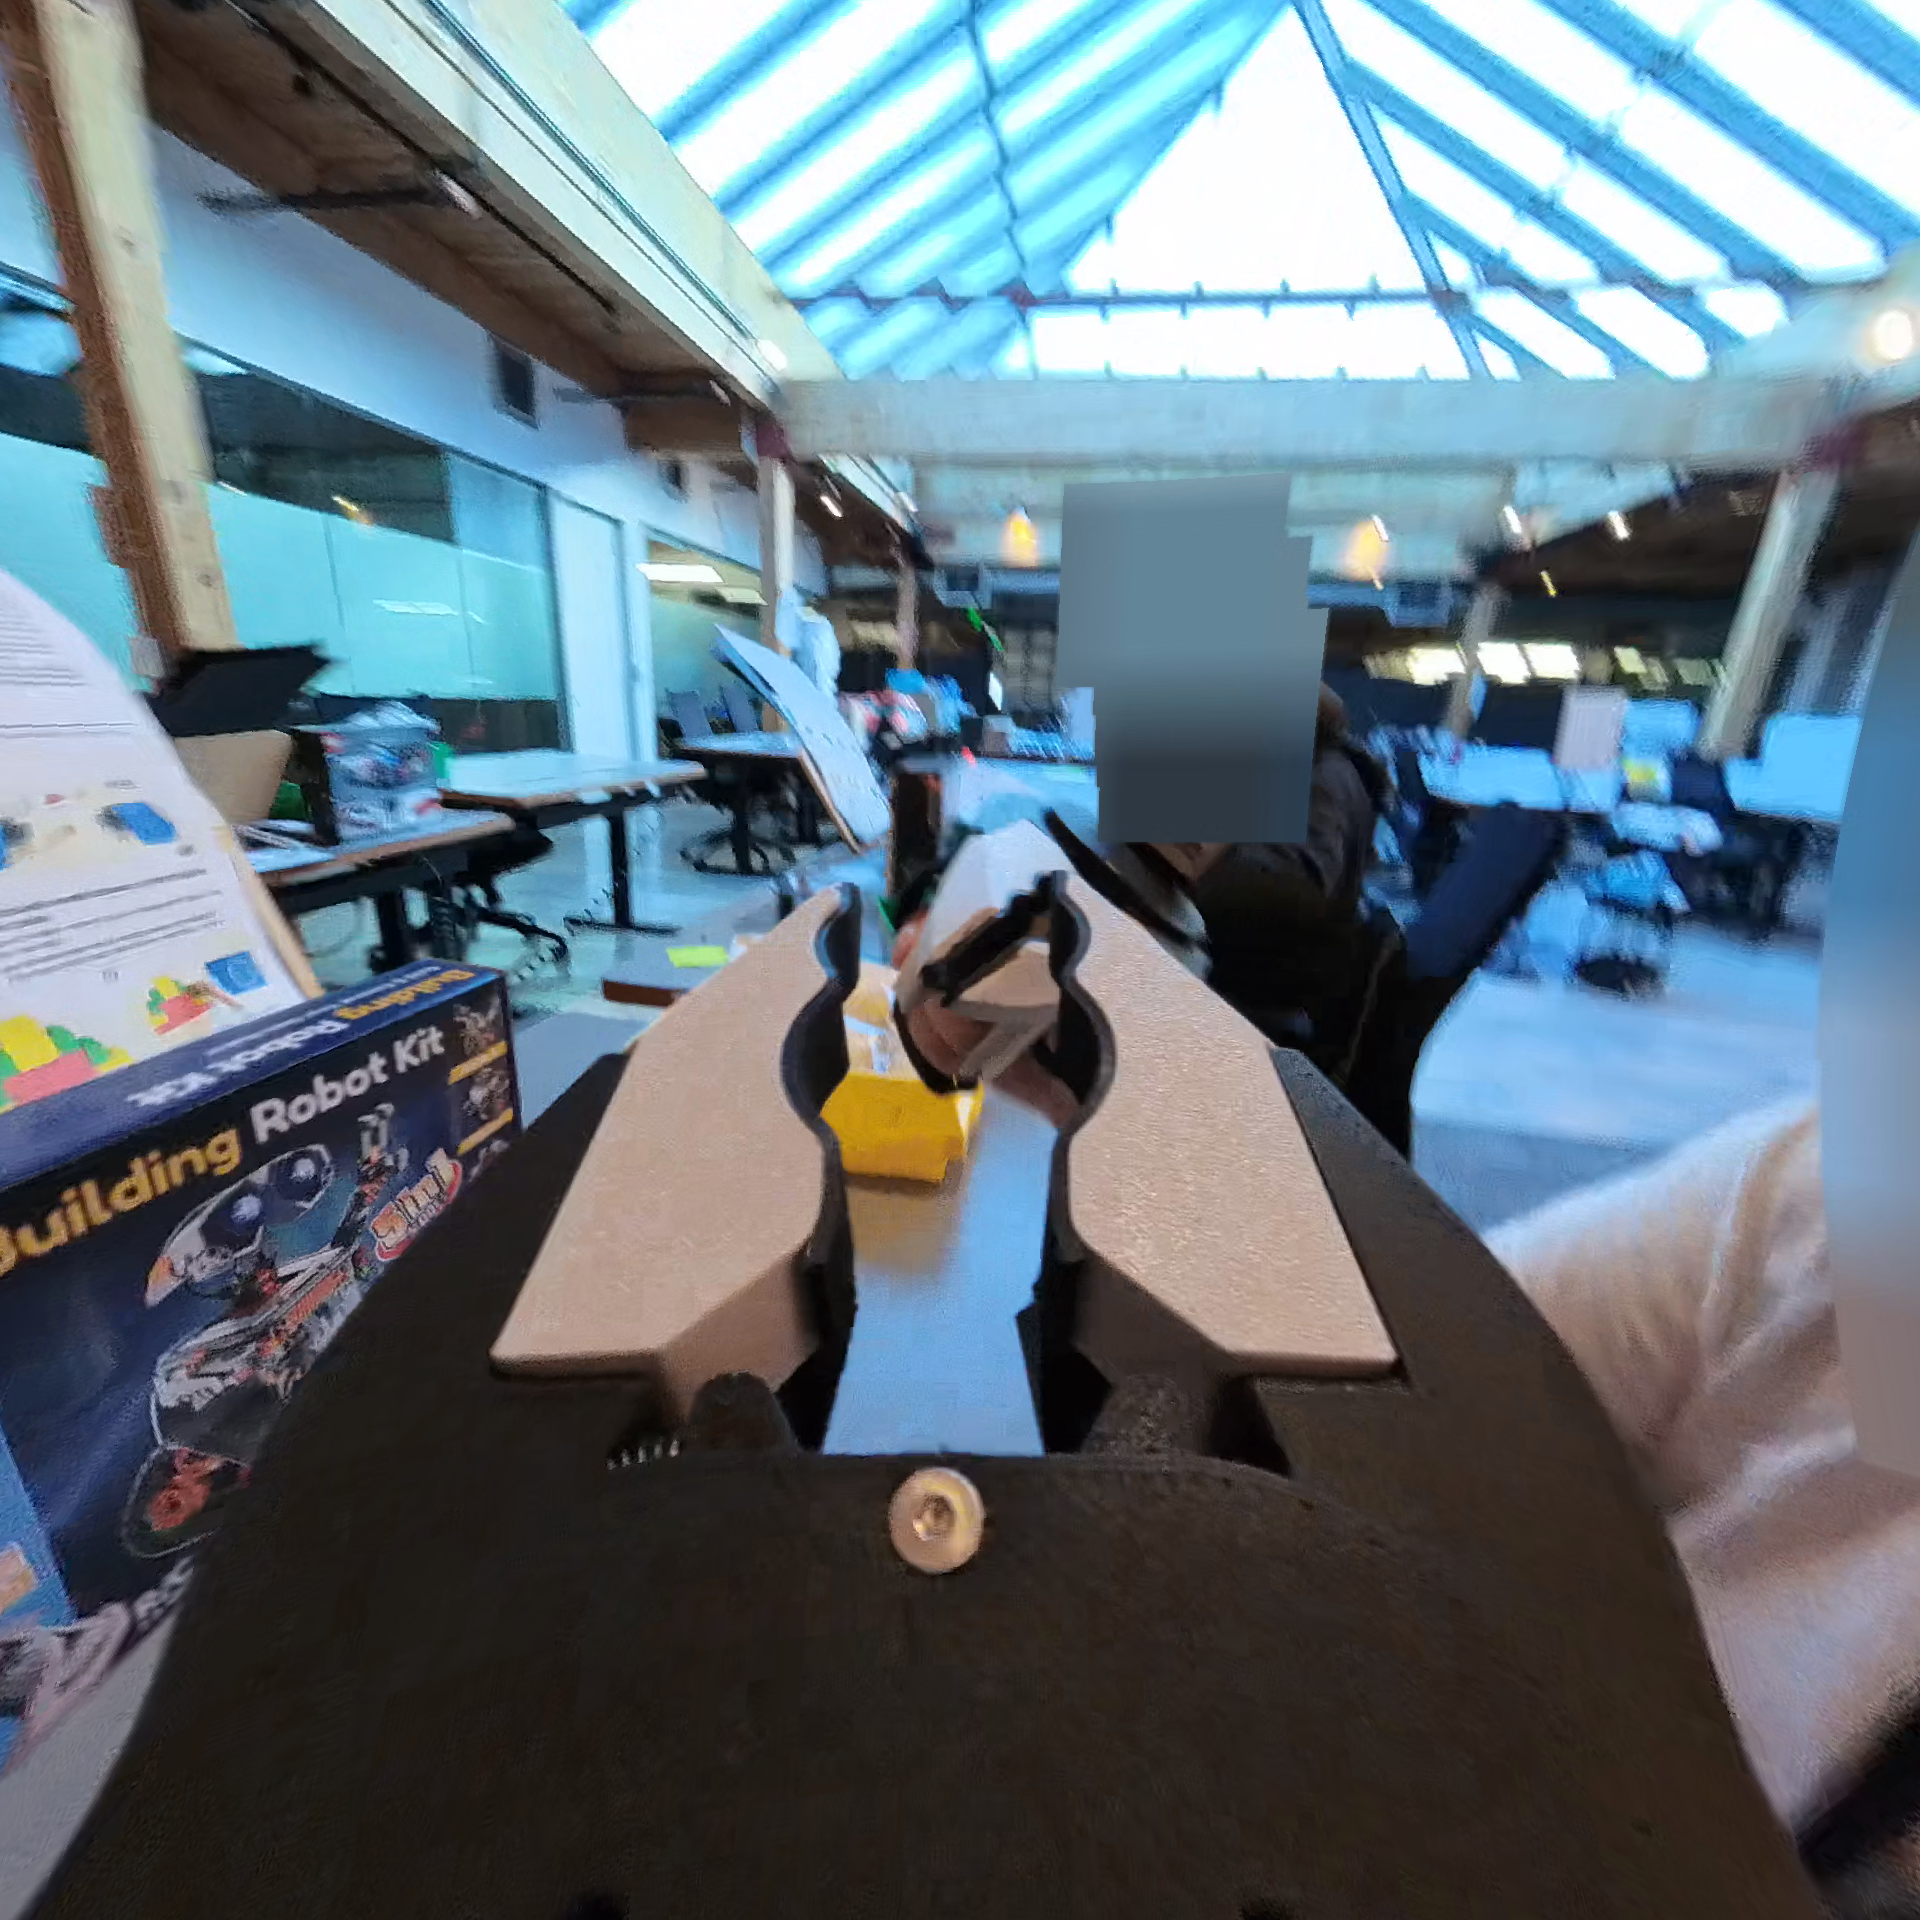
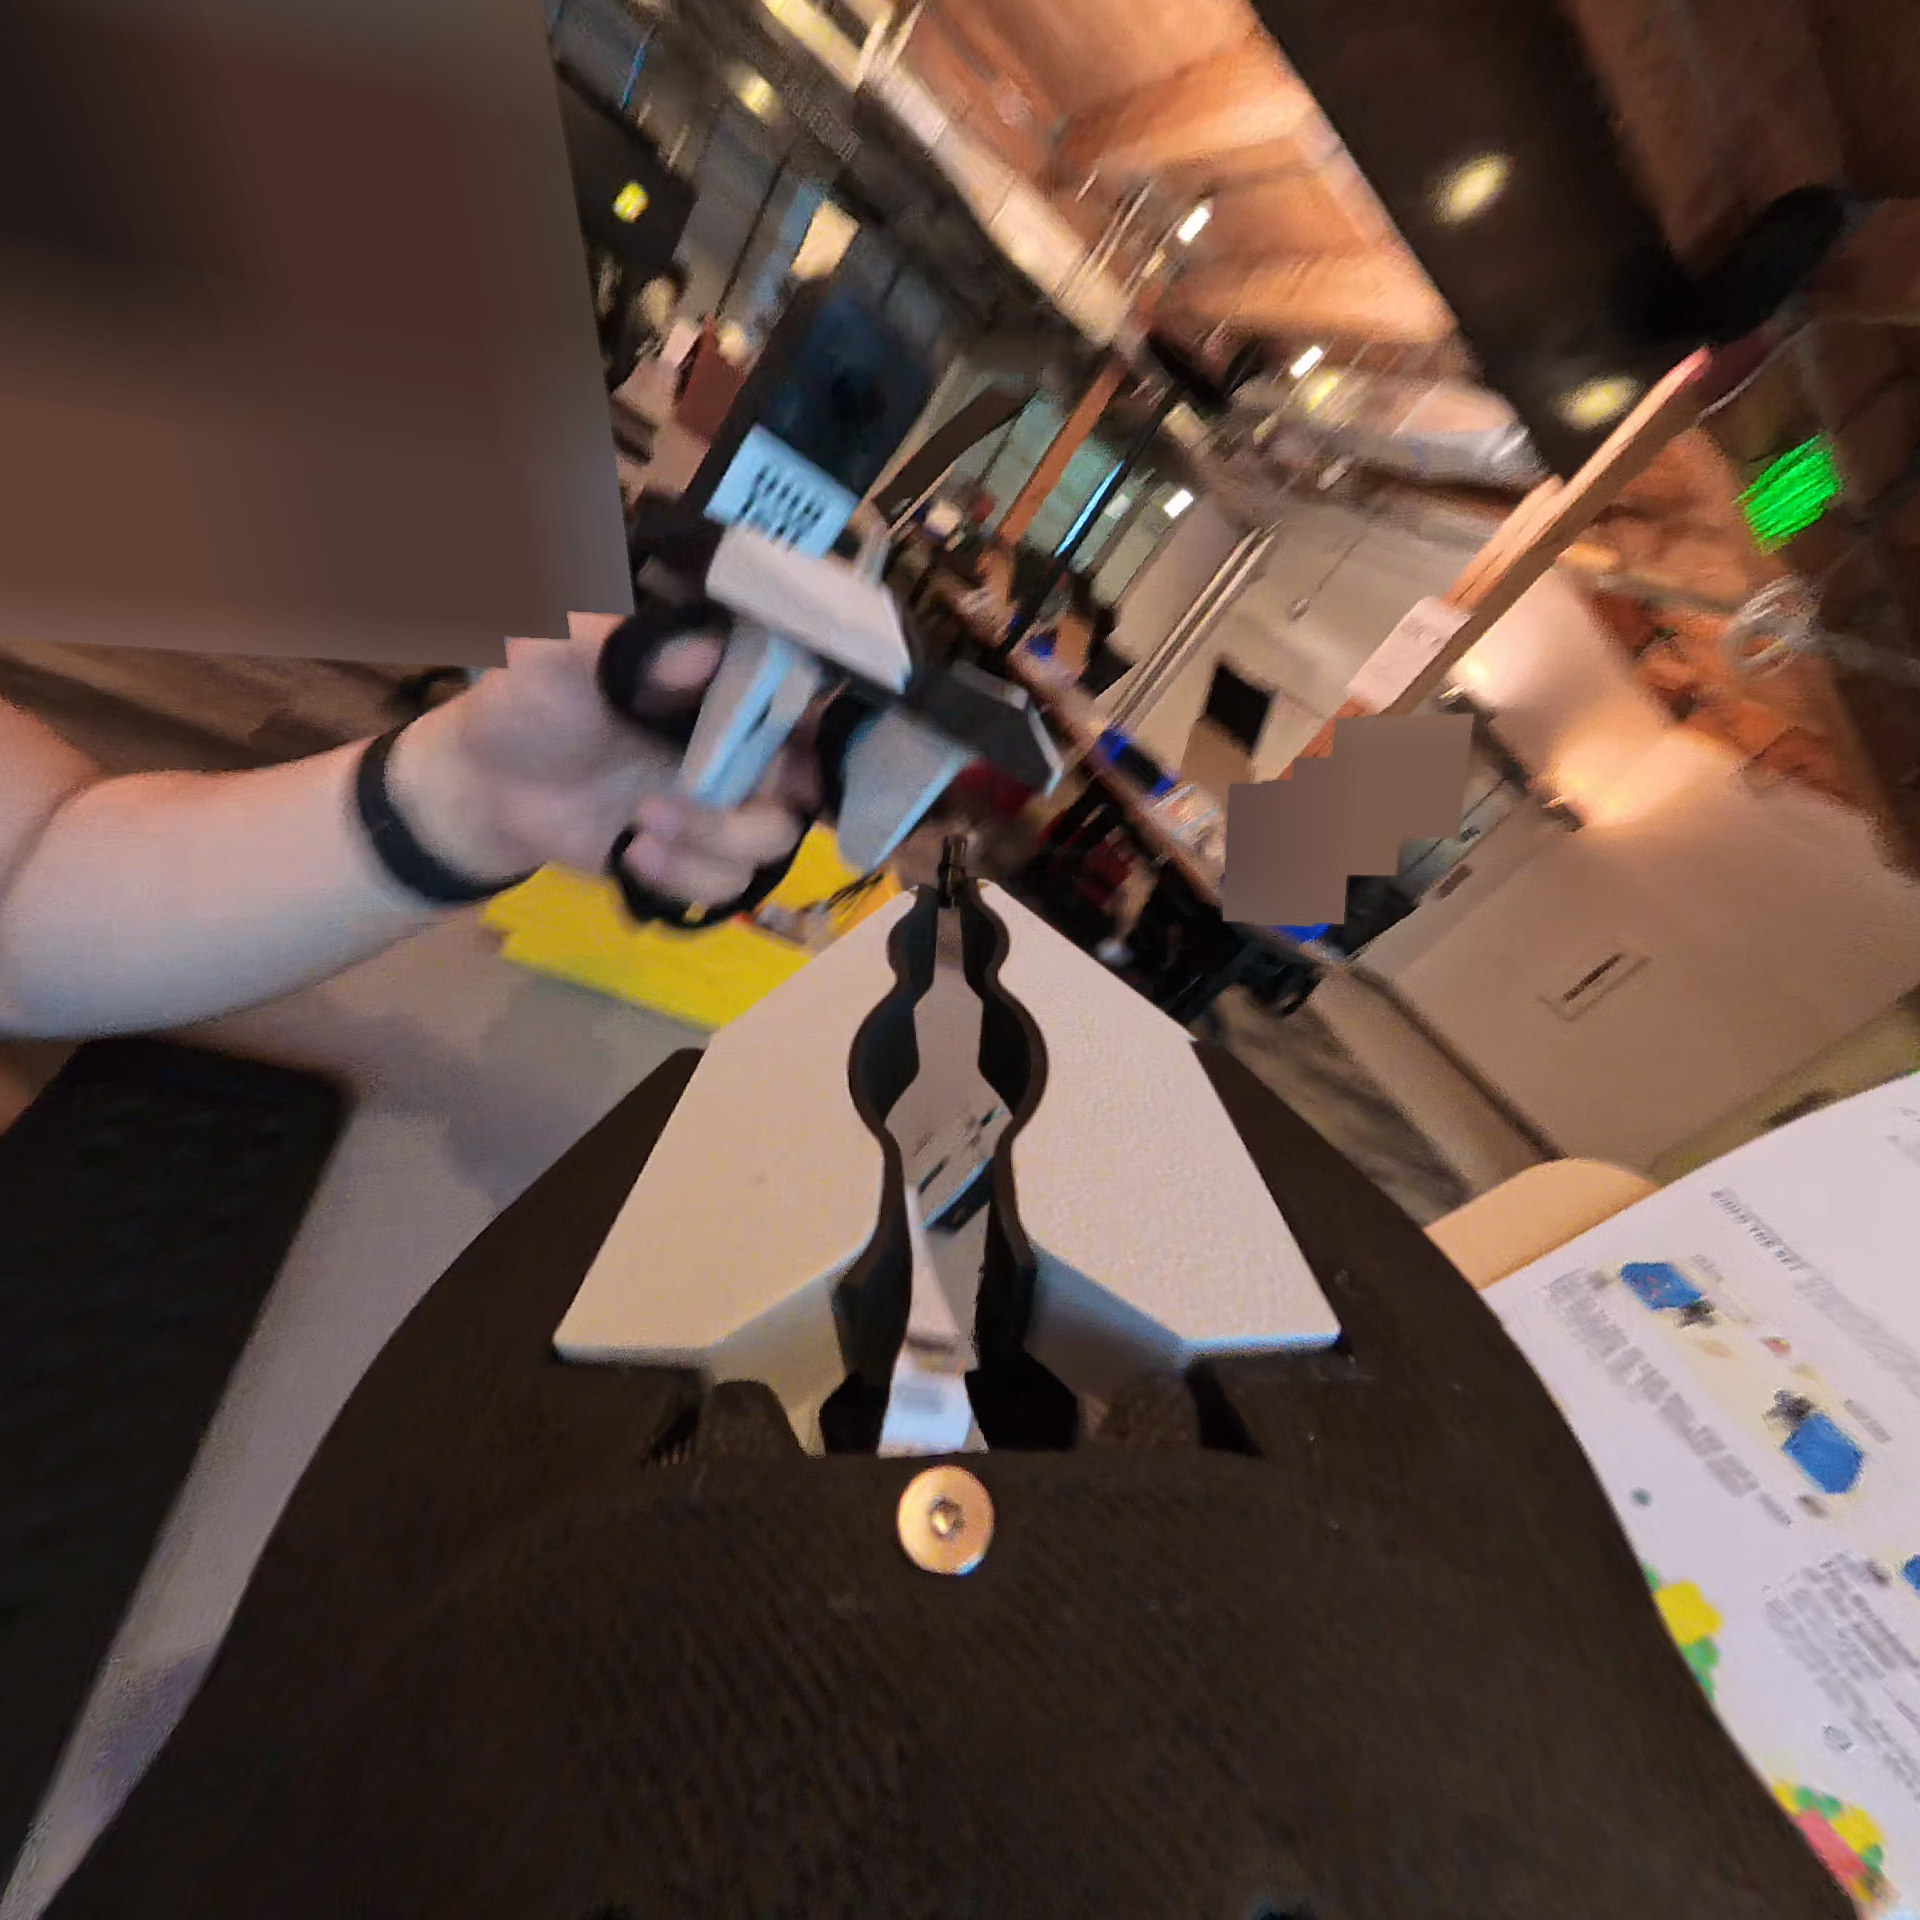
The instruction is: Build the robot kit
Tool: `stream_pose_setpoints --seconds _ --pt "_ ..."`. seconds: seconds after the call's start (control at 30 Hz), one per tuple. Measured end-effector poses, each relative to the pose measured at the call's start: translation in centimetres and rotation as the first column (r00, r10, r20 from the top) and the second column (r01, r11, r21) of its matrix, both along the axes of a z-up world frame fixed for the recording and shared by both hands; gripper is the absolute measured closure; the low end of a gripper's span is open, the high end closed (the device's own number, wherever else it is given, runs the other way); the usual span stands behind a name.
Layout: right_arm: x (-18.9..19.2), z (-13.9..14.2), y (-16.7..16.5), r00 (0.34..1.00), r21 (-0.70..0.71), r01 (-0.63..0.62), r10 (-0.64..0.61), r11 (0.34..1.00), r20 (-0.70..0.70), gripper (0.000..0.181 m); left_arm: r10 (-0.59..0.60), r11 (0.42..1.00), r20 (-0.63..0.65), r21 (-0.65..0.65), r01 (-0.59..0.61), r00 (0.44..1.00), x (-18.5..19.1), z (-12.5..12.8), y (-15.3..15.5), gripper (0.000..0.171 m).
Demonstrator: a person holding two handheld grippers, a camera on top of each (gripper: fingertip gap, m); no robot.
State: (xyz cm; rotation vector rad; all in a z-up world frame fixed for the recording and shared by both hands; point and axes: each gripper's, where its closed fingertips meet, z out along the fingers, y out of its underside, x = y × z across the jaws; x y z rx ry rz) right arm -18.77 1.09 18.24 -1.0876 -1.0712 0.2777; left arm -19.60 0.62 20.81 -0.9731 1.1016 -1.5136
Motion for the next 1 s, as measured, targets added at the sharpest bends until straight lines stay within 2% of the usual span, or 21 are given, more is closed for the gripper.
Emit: stream_pose_setpoints --seconds 0.03,0.1,0.17,0.23,0.3,0.4,0.5,0.57,0.63,0.73,1.0 --pt "0.6 -0.2 0.0 1.0 -0.043 -0.012 0.013 0.999 0.027 0.178 -0.052 0.998 -0.062 0.04 0.055 0.997 -0.2 0.1 -0.4 0.137" --pt "1.4 -0.8 -0.5 0.995 -0.124 -0.073 0.08 0.99 0.054 0.178 -0.144 0.986 -0.193 0.053 0.157 0.971 -0.9 -0.5 -1.0 0.125" --pt "2.2 -1.8 -0.7 0.992 -0.195 -0.1 0.113 0.976 0.057 0.177 -0.145 0.985 -0.255 0.055 0.164 0.956 -1.4 -1.5 -1.0 0.128" --pt "2.4 -2.0 -1.1 0.989 -0.114 -0.129 0.136 0.985 0.054 0.178 -0.115 0.985 -0.26 0.095 0.144 0.959 -1.1 -2.2 -0.9 0.136" --pt "2.3 -2.2 -1.7 0.983 -0.122 -0.164 0.172 0.979 0.064 0.178 -0.157 0.969 -0.282 0.14 0.203 0.946 -0.7 -3.0 -2.1 0.143" --pt "2.5 -2.5 -2.2 0.981 -0.113 -0.165 0.175 0.98 0.085 0.178 -0.05 0.957 -0.302 0.26 0.132 0.952 0.3 -4.0 -1.4 0.144" --pt "2.4 -2.7 -2.7 0.978 -0.105 -0.165 0.176 0.981 0.11 0.178 -0.052 0.89 -0.257 0.426 0.162 0.965 0.9 -4.4 -2.9 0.153" --pt "2.2 -3.0 -3.2 0.974 -0.101 -0.172 0.184 0.98 0.134 0.177 -0.028 0.861 -0.209 0.491 0.129 0.977 1.5 -4.2 -3.0 0.16" --pt "2.2 -2.9 -3.1 0.976 -0.091 -0.159 0.17 0.983 0.137 0.177 -0.048 0.849 -0.169 0.513 0.13 0.984 1.6 -4.0 -3.4 0.16" --pt "2.2 -2.8 -3.2 0.976 -0.082 -0.158 0.168 0.984 0.136 0.178 -0.049 0.842 -0.187 0.52 0.142 0.981 1.5 -4.5 -3.3 0.153" --pt "1.4 -3.2 -3.5 0.969 -0.084 -0.174 0.186 0.981 0.165 0.177 -0.027 0.805 -0.212 0.575 0.147 0.977 1.9 -5.8 -3.5 0.157"
